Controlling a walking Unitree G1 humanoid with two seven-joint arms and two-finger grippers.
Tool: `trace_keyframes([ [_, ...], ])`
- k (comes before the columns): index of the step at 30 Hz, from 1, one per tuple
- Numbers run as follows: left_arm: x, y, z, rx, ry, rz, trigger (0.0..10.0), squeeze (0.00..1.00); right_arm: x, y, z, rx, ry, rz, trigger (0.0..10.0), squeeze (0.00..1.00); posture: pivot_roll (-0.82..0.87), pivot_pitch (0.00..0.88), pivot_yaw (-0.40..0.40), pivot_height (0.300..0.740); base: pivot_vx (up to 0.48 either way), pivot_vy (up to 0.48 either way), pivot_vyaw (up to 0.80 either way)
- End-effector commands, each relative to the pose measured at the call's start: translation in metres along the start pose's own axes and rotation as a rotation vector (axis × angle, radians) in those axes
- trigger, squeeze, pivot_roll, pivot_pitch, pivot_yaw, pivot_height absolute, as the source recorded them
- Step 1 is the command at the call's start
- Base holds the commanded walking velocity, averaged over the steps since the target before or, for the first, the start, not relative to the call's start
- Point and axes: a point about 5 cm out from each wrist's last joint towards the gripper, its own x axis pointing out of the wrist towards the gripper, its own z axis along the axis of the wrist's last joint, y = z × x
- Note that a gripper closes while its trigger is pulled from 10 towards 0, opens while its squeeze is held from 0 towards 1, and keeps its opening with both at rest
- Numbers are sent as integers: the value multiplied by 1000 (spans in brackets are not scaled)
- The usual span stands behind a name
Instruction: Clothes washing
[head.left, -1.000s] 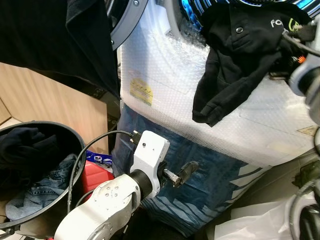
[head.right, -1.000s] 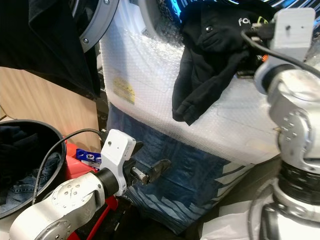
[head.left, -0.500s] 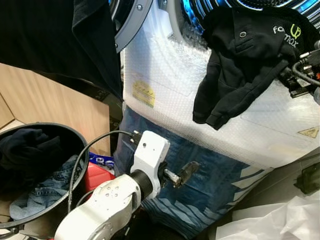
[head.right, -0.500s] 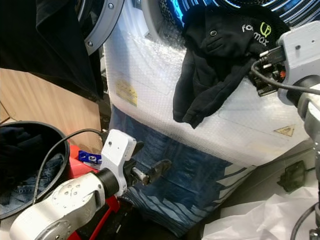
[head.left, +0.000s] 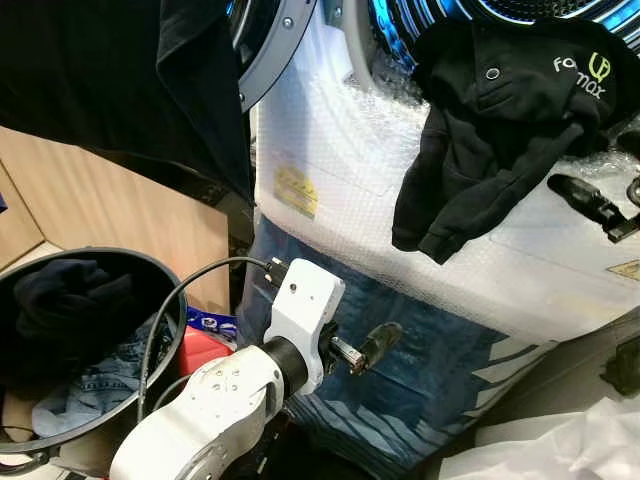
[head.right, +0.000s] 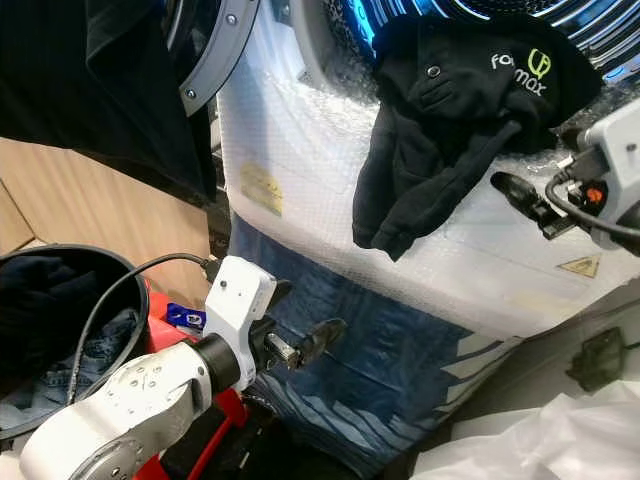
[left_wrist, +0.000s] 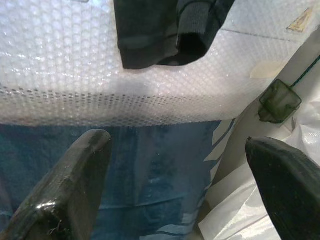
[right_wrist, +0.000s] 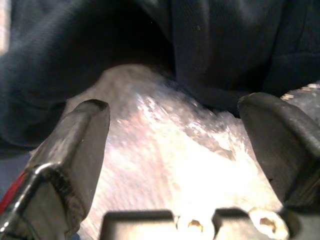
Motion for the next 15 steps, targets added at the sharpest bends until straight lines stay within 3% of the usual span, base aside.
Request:
trace_keyframes([
  [1,-2,-7,6,15,-23,-35,10000,0,-12,-10,0,17,-33,-14,10000,0,-47,126,-130,740,0,0,0],
  [4,-2,-5,7,25,-28,-32,10000,0,-20,-12,-7,120,-95,23,10000,0,-40,121,-120,740,0,0,0],
  [6,-2,-3,9,41,-32,-28,10000,0,-28,-5,-14,270,-157,106,10000,0,-31,113,-105,740,0,0,0],
  [7,-2,-2,9,43,-32,-28,10000,0,-29,-4,-15,279,-161,114,10000,0,-31,113,-105,740,0,0,0],
  [8,-2,-2,10,47,-34,-27,10000,0,-31,5,-22,348,-155,190,10000,0,-30,110,-98,740,0,0,0],
  [11,-1,-1,11,55,-34,-26,10000,0,-33,18,-28,371,-150,262,10000,0,-23,104,-90,740,0,0,0],
  [12,-1,1,11,66,-32,-27,10000,0,-31,33,-36,397,-104,329,10000,0,-19,99,-83,740,0,0,0],
  [15,-1,1,11,91,-27,-29,10000,0,-24,55,-43,394,-77,392,10000,0,-7,91,-78,740,0,0,0],
])
